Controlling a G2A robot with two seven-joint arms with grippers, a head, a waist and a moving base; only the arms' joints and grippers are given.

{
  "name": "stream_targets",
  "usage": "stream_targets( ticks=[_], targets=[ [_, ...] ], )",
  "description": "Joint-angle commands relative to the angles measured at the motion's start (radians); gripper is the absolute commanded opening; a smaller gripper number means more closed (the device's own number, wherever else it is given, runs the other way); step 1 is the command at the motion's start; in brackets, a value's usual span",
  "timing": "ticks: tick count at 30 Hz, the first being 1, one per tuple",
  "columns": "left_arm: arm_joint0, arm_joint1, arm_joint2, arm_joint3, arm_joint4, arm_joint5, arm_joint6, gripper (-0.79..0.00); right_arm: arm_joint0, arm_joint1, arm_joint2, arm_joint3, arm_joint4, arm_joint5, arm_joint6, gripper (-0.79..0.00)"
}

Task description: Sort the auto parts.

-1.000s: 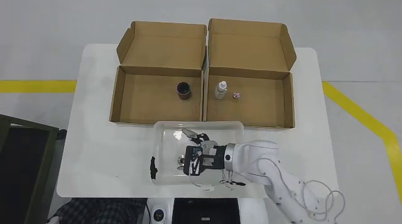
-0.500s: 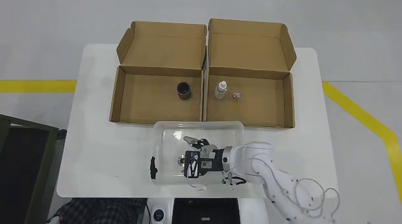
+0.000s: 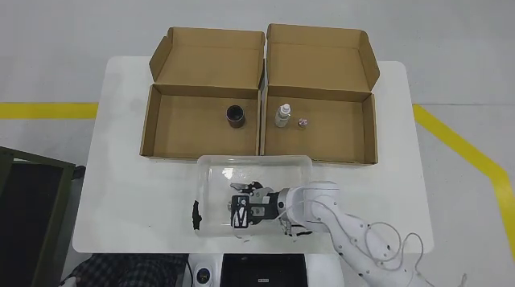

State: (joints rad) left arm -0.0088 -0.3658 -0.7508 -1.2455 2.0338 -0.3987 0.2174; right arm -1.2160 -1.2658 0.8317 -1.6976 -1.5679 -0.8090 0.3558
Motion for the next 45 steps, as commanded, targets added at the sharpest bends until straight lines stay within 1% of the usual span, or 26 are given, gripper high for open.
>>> stream_targets(
  ticks=[1,4,6,9,10,14,16,17,19,31,33,45],
  targets=[
    [0.000,0.000,0.000,0.000,0.000,0.000,0.000,0.000,0.004,-0.001,-0.006,0.008,0.001,0.002,0.000,-0.296],
    [0.000,0.000,0.000,0.000,0.000,0.000,0.000,0.000,0.011,-0.003,-0.015,0.020,0.008,0.005,-0.002,-0.323],
    [0.000,0.000,0.000,0.000,0.000,0.000,0.000,0.000,0.015,-0.003,-0.021,0.026,0.011,0.008,-0.002,-0.385],
    [0.000,0.000,0.000,0.000,0.000,0.000,0.000,0.000,0.018,-0.004,-0.029,0.031,0.016,0.007,-0.002,-0.416],
    [0.000,0.000,0.000,0.000,0.000,0.000,0.000,0.000,0.019,-0.004,-0.030,0.032,0.019,0.007,-0.003,-0.437],
    [0.000,0.000,0.000,0.000,0.000,0.000,0.000,0.000,0.021,-0.003,-0.032,0.034,0.027,0.007,-0.002,-0.551],
    [0.000,0.000,0.000,0.000,0.000,0.000,0.000,0.000,0.022,-0.002,-0.031,0.033,0.030,0.006,-0.002,-0.646],
    [0.000,0.000,0.000,0.000,0.000,0.000,0.000,0.000,0.021,-0.001,-0.030,0.030,0.038,0.003,-0.004,-0.671],
    [0.000,0.000,0.000,0.000,0.000,0.000,0.000,0.000,0.020,0.000,-0.026,0.023,0.050,-0.001,-0.006,-0.782],
    [0.000,0.000,0.000,0.000,0.000,0.000,0.000,0.000,0.003,0.013,0.016,-0.031,0.136,-0.014,-0.031,-0.785],
    [0.000,0.000,0.000,0.000,0.000,0.000,0.000,0.000,-0.001,0.016,0.031,-0.028,0.175,-0.016,-0.046,-0.785],
    [0.000,0.000,0.000,0.000,0.000,0.000,0.000,0.000,-0.003,0.032,0.114,-0.070,0.295,-0.015,-0.091,-0.785]
  ],
)
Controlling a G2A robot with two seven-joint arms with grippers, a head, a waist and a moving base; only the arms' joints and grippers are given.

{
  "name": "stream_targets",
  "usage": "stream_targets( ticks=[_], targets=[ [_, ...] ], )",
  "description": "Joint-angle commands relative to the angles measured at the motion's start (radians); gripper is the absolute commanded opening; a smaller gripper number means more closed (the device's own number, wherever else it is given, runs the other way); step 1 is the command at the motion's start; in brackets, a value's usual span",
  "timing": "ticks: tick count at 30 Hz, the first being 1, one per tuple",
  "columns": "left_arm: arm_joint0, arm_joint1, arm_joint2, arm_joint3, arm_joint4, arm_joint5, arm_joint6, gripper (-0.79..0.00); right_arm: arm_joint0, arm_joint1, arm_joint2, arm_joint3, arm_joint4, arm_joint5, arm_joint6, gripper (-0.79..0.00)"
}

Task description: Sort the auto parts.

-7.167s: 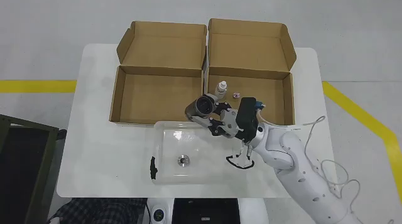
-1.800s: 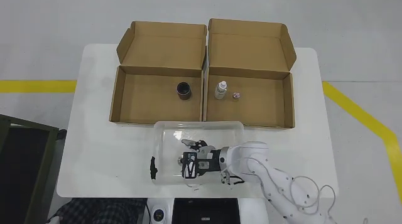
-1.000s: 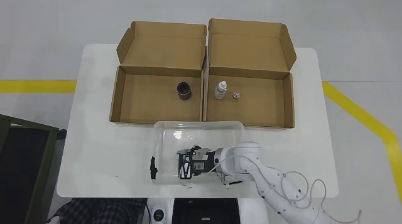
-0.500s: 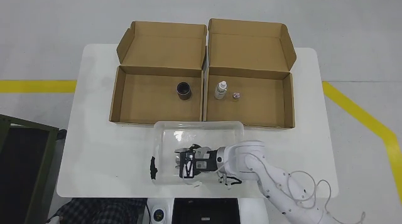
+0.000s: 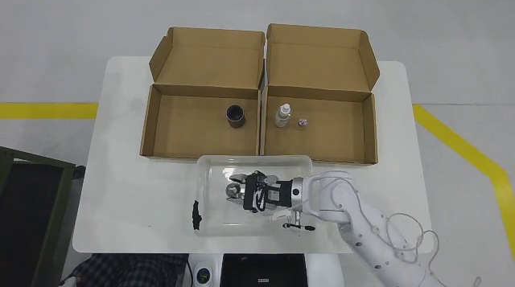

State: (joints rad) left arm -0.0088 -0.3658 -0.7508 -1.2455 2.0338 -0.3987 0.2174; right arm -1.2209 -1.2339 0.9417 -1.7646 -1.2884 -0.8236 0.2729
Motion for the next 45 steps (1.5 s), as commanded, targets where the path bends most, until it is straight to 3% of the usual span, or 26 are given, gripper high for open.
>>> stream_targets(
  ticks=[1,17,27,45],
  targets=[
    [0.000,0.000,0.000,0.000,0.000,0.000,0.000,0.000,0.002,0.001,0.008,-0.004,0.029,0.000,-0.015,-0.785],
    [0.000,0.000,0.000,0.000,0.000,0.000,0.000,0.000,-0.027,0.008,0.081,-0.007,0.226,0.061,-0.147,-0.785],
    [0.000,0.000,0.000,0.000,0.000,0.000,0.000,0.000,-0.034,0.011,0.124,0.003,0.382,0.099,-0.151,-0.785],
    [0.000,0.000,0.000,0.000,0.000,0.000,0.000,0.000,-0.037,0.014,0.132,0.000,0.399,0.106,-0.136,-0.785]
  ],
)
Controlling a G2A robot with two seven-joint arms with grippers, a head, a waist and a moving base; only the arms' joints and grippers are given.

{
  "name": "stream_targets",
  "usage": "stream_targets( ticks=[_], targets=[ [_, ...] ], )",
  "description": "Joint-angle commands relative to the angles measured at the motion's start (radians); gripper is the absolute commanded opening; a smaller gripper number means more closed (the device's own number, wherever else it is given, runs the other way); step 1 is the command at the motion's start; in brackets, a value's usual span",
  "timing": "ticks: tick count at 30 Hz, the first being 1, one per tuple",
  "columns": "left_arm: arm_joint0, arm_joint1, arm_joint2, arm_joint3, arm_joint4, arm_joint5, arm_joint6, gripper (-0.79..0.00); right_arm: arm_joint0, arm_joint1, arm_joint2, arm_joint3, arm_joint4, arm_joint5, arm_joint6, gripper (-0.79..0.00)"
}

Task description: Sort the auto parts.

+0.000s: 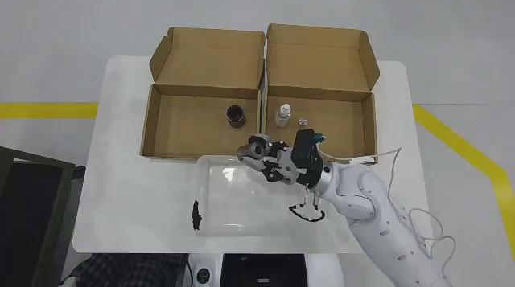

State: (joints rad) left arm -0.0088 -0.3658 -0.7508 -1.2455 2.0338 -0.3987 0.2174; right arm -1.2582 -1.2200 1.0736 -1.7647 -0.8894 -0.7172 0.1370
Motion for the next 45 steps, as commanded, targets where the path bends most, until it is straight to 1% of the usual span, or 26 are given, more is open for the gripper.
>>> stream_targets(
  ticks=[1,12,16,26,32,39,45],
  targets=[
    [0.000,0.000,0.000,0.000,0.000,0.000,0.000,0.000,0.000,0.000,0.000,0.000,0.000,0.000,0.000,-0.785],
    [0.000,0.000,0.000,0.000,0.000,0.000,0.000,0.000,-0.002,0.000,-0.001,-0.001,-0.004,0.009,0.002,-0.785],
    [0.000,0.000,0.000,0.000,0.000,0.000,0.000,0.000,0.014,-0.002,-0.016,0.005,-0.023,0.025,0.029,-0.785],
    [0.000,0.000,0.000,0.000,0.000,0.000,0.000,0.000,0.155,-0.022,-0.094,0.065,-0.064,0.100,0.154,-0.785],
    [0.000,0.000,0.000,0.000,0.000,0.000,0.000,0.000,0.248,-0.039,-0.152,0.110,-0.073,0.115,0.222,-0.785],
    [0.000,0.000,0.000,0.000,0.000,0.000,0.000,0.000,0.341,-0.059,-0.206,0.170,-0.093,0.127,0.267,-0.785],
    [0.000,0.000,0.000,0.000,0.000,0.000,0.000,0.000,0.397,-0.074,-0.244,0.221,-0.119,0.134,0.293,-0.785]
  ],
)
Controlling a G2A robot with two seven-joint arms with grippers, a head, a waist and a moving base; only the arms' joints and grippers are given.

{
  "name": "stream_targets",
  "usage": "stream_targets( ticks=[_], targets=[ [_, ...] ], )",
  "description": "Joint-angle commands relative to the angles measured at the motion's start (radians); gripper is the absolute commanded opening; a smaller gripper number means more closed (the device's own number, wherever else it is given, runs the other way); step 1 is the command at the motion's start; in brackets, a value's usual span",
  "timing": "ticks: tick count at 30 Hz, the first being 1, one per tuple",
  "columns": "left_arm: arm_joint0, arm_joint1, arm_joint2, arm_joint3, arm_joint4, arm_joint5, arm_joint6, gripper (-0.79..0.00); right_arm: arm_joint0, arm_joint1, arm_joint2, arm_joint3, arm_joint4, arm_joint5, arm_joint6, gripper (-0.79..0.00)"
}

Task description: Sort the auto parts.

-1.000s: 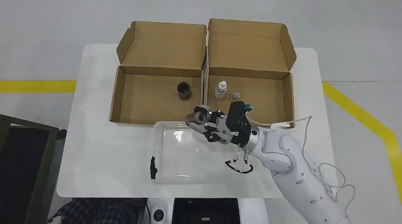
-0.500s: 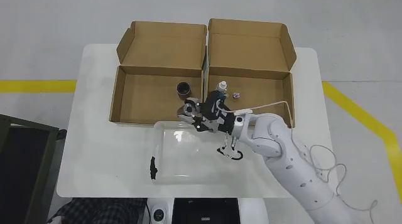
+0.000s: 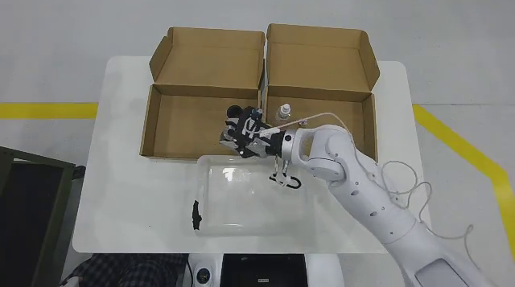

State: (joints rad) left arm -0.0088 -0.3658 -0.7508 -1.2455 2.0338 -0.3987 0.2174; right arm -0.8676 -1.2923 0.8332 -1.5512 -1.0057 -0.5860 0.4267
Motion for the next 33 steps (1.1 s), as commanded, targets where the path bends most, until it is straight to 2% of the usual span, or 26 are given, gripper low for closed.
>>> stream_targets(
  ticks=[1,16,33],
  targets=[
    [0.000,0.000,0.000,0.000,0.000,0.000,0.000,0.000,0.016,-0.004,-0.010,0.015,-0.012,0.006,0.012,-0.785],
    [0.000,0.000,0.000,0.000,0.000,0.000,0.000,0.000,0.138,-0.049,-0.107,0.137,-0.019,-0.006,0.096,-0.785],
    [0.000,0.000,0.000,0.000,0.000,0.000,0.000,0.000,0.199,-0.091,-0.173,0.242,-0.039,0.006,0.134,-0.785]
  ],
)
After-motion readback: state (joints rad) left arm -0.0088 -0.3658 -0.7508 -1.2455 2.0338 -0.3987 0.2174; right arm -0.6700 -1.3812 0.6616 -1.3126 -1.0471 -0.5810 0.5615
